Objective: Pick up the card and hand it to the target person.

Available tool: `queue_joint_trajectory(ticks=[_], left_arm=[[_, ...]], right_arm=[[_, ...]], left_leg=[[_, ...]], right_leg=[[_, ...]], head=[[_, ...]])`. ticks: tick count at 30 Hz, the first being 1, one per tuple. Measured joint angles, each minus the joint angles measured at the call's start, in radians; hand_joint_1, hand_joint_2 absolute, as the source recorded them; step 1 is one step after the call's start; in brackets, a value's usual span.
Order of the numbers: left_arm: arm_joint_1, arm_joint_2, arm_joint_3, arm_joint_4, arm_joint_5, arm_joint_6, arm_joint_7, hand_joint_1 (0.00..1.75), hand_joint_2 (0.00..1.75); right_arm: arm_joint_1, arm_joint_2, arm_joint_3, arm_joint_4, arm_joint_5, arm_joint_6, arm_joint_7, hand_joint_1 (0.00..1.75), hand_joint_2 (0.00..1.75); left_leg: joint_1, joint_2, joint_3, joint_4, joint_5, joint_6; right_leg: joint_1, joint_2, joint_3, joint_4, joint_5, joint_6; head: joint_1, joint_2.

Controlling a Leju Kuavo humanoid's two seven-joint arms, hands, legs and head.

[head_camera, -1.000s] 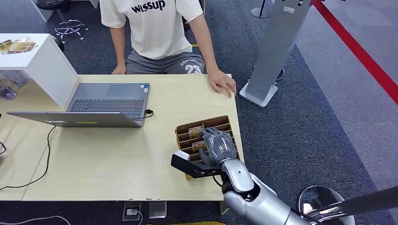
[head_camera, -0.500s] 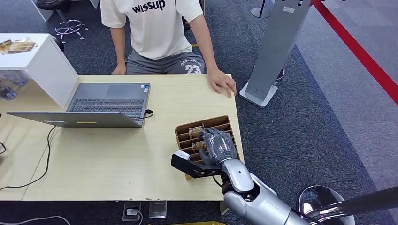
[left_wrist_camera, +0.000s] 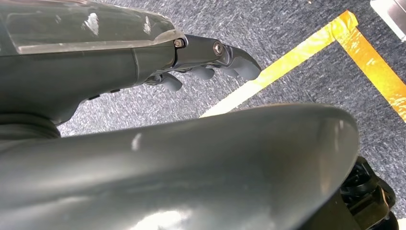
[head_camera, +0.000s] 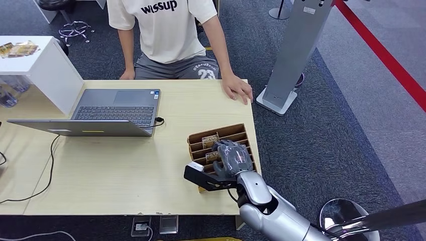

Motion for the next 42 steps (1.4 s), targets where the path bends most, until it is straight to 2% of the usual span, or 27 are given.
queue_joint_trajectory(ticks=[16,24,34,42], left_arm=[[0.0,0.0,0.001,0.0,0.0,0.0,0.0,0.0,0.0],[0.001,0.0,0.001,0.0,0.0,0.0,-0.002,0.0,0.0],[0.002,0.0,0.001,0.0,-0.009,-0.022,-0.016,0.0,0.0],[0.001,0.0,0.002,0.0,-0.006,-0.005,-0.016,0.0,0.0]], right_arm=[[-0.009,0.004,0.0,0.012,0.001,-0.008,-0.002,1.15,1.75],[-0.015,0.006,0.0,0.009,0.003,-0.013,-0.002,1.47,1.75],[-0.015,0.006,0.0,0.004,0.003,-0.013,0.0,1.48,1.75],[-0.016,0.006,0.0,0.004,-0.002,-0.013,-0.004,1.48,1.75]], left_leg=[[0.0,0.0,0.0,0.0,0.0,0.0],[0.0,0.0,0.0,0.0,0.0,0.0],[0.0,0.0,0.0,0.0,0.0,0.0],[0.0,0.0,0.0,0.0,0.0,0.0]], right_leg=[[0.0,0.0,0.0,0.0,0.0,0.0],[0.0,0.0,0.0,0.0,0.0,0.0],[0.0,0.0,0.0,0.0,0.0,0.0],[0.0,0.0,0.0,0.0,0.0,0.0]], head=[[0.0,0.0],[0.0,0.0],[0.0,0.0],[0.0,0.0]])
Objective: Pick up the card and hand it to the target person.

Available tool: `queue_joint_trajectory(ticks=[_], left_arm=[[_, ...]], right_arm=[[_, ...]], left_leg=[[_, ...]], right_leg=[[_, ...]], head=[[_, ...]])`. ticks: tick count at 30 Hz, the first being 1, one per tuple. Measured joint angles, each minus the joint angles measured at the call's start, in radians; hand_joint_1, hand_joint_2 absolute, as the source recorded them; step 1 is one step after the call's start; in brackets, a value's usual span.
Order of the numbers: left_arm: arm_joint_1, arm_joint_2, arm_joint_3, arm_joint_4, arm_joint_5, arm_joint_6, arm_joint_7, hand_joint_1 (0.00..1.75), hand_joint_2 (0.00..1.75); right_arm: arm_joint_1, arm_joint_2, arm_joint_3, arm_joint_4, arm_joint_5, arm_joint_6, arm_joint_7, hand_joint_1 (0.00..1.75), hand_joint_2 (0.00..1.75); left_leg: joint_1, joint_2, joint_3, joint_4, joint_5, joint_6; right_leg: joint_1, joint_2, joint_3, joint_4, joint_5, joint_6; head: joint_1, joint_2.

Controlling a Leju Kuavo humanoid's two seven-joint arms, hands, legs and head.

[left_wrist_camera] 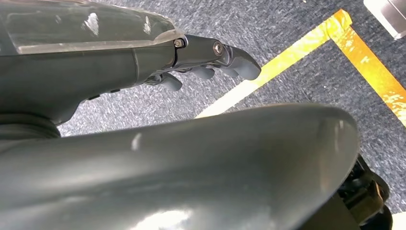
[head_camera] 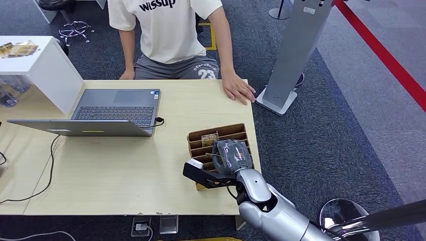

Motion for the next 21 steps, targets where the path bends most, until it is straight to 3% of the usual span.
queue_joint_trajectory(ticks=[9,21], left_arm=[[0.0,0.0,0.0,0.0,-0.001,0.01,0.009,0.0,0.0],[0.01,0.001,0.001,0.0,0.002,0.013,-0.002,0.0,0.0]], right_arm=[[-0.008,-0.008,-0.015,-0.055,-0.084,0.022,-0.001,1.48,1.75],[-0.067,-0.093,-0.06,-0.32,-0.142,0.068,0.036,1.48,1.75]], left_leg=[[0.0,0.0,0.0,0.0,0.0,0.0],[0.0,0.0,0.0,0.001,0.0,0.0]], right_leg=[[0.0,0.0,0.0,0.0,0.0,0.0],[0.0,0.0,0.0,0.0,0.0,0.0]], head=[[0.0,0.0],[0.0,0.0]])
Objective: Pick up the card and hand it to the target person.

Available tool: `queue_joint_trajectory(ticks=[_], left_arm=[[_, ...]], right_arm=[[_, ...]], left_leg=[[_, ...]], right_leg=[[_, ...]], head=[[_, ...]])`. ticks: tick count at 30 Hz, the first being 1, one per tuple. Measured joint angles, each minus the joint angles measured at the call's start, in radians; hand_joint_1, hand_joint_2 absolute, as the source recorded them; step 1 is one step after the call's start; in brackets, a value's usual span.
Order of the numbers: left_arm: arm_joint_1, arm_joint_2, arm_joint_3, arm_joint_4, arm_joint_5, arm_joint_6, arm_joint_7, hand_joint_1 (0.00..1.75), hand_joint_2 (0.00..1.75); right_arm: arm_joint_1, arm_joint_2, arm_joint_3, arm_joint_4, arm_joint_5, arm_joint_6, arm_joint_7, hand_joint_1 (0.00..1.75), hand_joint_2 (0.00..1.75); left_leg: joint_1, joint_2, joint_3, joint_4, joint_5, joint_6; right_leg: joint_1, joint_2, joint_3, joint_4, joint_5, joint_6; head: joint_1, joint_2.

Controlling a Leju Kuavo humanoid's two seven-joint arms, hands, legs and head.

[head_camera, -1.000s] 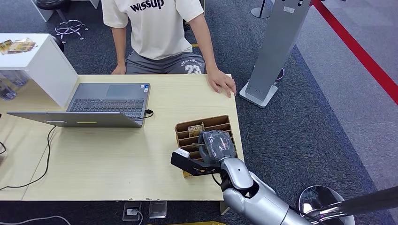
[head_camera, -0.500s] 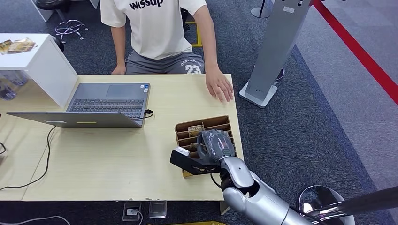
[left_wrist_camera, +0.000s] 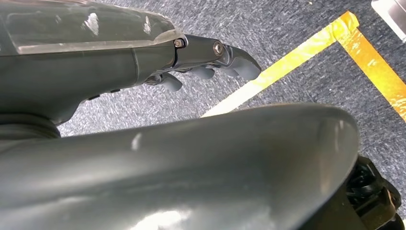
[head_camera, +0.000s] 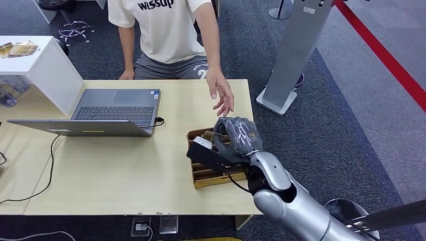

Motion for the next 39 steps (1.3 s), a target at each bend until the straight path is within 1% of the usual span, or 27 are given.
queue_joint_trajectory(ticks=[6,8,13,16,21,25,27,30,31,34,37,39], left_arm=[[0.003,0.0,0.0,0.0,0.003,0.0,-0.009,0.0,0.0],[0.003,0.0,0.0,0.0,0.003,-0.001,-0.01,0.0,0.0],[0.002,0.0,0.0,0.0,0.001,-0.007,-0.01,0.0,0.0],[0.001,0.0,0.0,0.0,-0.002,-0.01,-0.009,0.0,0.0],[-0.004,0.0,0.0,0.0,-0.008,-0.017,-0.006,0.0,0.0],[-0.011,0.0,0.0,0.0,-0.015,-0.026,-0.003,0.0,0.0],[-0.013,0.0,0.0,0.0,-0.015,-0.03,-0.001,0.0,0.0],[-0.013,0.0,0.0,0.0,-0.015,-0.043,-0.002,0.0,1.31],[-0.013,0.0,0.0,0.0,-0.015,-0.051,-0.004,0.0,1.31],[-0.014,0.0,0.0,0.0,-0.015,-0.066,-0.012,0.0,0.0],[-0.014,0.0,0.001,0.0,-0.015,-0.058,-0.017,0.0,0.0],[-0.013,0.0,0.002,0.0,-0.014,-0.047,-0.014,0.0,0.0]], right_arm=[[-0.02,-0.026,-0.011,-0.092,0.005,-0.016,-0.006,1.48,1.75],[-0.02,-0.03,-0.011,-0.107,0.036,-0.052,-0.022,1.48,1.75],[-0.02,-0.035,-0.011,-0.114,0.187,-0.177,-0.087,1.48,1.75],[-0.019,-0.035,-0.01,-0.11,0.25,-0.224,-0.123,1.48,1.75],[-0.018,-0.031,-0.01,-0.076,0.304,-0.277,-0.184,1.48,1.75],[-0.019,-0.014,-0.01,0.013,0.303,-0.313,-0.254,1.48,1.75],[-0.02,-0.004,-0.01,0.061,0.29,-0.32,-0.276,1.48,1.75],[-0.022,0.009,-0.011,0.123,0.265,-0.323,-0.297,0.37,1.75],[-0.022,0.013,-0.011,0.142,0.254,-0.324,-0.304,0.0,1.75],[-0.023,0.026,-0.011,0.189,0.211,-0.33,-0.327,0.0,1.75],[-0.02,0.037,-0.015,0.218,0.113,-0.343,-0.368,0.0,1.75],[-0.01,0.044,-0.023,0.227,-0.018,-0.347,-0.418,0.0,1.75]], left_leg=[[0.0,0.0,0.0,0.0,0.0,0.0],[0.0,0.0,0.0,0.0,0.0,0.0],[0.0,0.0,0.0,0.0,0.0,0.0],[0.0,0.0,0.0,0.0,0.0,0.0],[0.0,0.0,-0.001,0.0,0.0,0.0],[0.0,0.0,-0.001,0.0,0.0,0.0],[0.0,0.0,-0.001,0.0,0.0,0.0],[0.0,-0.001,-0.001,0.0,0.0,0.0],[0.0,-0.001,-0.001,0.0,0.0,0.0],[0.0,-0.001,-0.001,0.0,0.0,0.0],[0.0,0.0,-0.001,0.0,0.0,0.0],[0.0,0.0,-0.001,0.0,0.0,0.0]], right_leg=[[0.0,0.0,0.0,0.0,0.0,0.0],[0.0,0.0,0.0,0.0,0.0,0.0],[0.0,0.0,0.0,0.0,0.0,0.0],[0.0,0.0,0.0,0.0,0.0,0.0],[0.0,0.0,0.0,0.0,0.0,0.0],[0.0,0.0,0.0,0.0,0.0,0.0],[0.0,0.0,0.0,0.0,0.0,0.0],[0.0,-0.001,0.0,0.0,0.0,0.0],[0.0,-0.001,0.0,0.0,0.0,0.0],[0.0,-0.001,0.0,0.0,0.0,0.0],[0.0,-0.001,0.0,0.0,0.0,0.0],[0.0,-0.001,0.0,0.0,0.0,0.0]], head=[[0.0,0.0],[0.0,0.0],[0.0,0.0],[0.0,0.0],[0.0,0.0],[0.0,0.0],[0.0,0.0],[0.0,0.0],[0.0,0.0],[0.001,0.0],[0.001,0.0],[0.0,0.0]])
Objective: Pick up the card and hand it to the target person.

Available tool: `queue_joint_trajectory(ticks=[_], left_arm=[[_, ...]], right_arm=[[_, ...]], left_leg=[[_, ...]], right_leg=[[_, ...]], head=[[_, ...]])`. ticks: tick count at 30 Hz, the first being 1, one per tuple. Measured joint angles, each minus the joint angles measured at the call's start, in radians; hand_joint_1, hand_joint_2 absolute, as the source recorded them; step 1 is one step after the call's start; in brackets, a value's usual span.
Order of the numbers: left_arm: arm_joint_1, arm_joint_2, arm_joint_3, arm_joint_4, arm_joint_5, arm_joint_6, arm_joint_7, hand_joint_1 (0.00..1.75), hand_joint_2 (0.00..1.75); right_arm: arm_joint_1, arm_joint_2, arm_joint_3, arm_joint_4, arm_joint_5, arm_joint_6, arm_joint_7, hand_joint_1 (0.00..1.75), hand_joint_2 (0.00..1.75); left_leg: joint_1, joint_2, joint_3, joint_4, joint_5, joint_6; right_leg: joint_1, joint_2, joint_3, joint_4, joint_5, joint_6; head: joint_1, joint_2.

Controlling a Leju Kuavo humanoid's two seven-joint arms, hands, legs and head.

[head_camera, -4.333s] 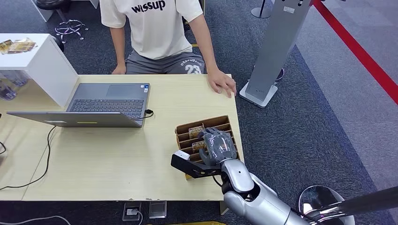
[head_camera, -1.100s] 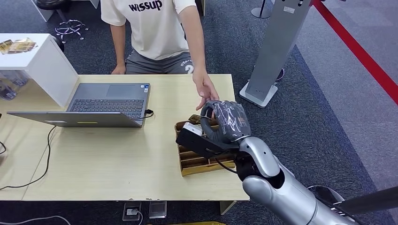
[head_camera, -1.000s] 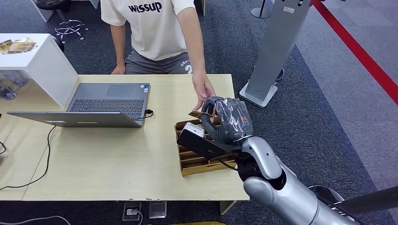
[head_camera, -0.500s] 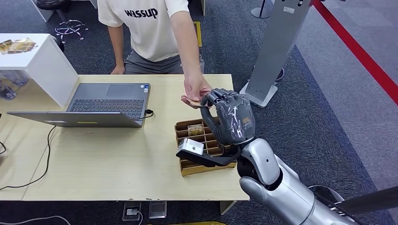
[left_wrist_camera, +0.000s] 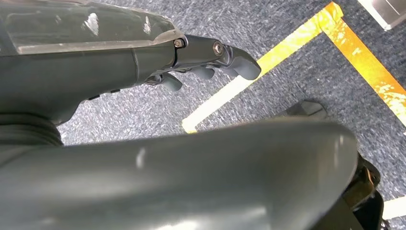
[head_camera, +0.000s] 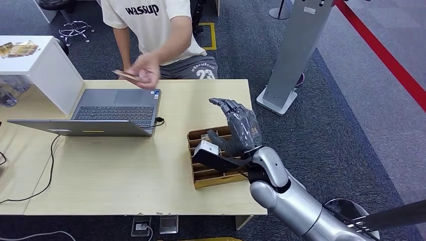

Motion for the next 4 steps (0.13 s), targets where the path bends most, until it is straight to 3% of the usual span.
queue_joint_trajectory(ticks=[4], left_arm=[[0.002,0.0,0.002,0.0,0.001,0.02,0.005,0.0,0.0]], right_arm=[[0.034,0.012,-0.025,0.003,-0.276,-0.003,-0.093,0.0,1.75]], left_leg=[[0.0,0.0,0.0,0.0,0.0,0.0]], right_leg=[[0.0,0.0,0.0,0.0,0.0,0.0]], head=[[0.0,0.0]])
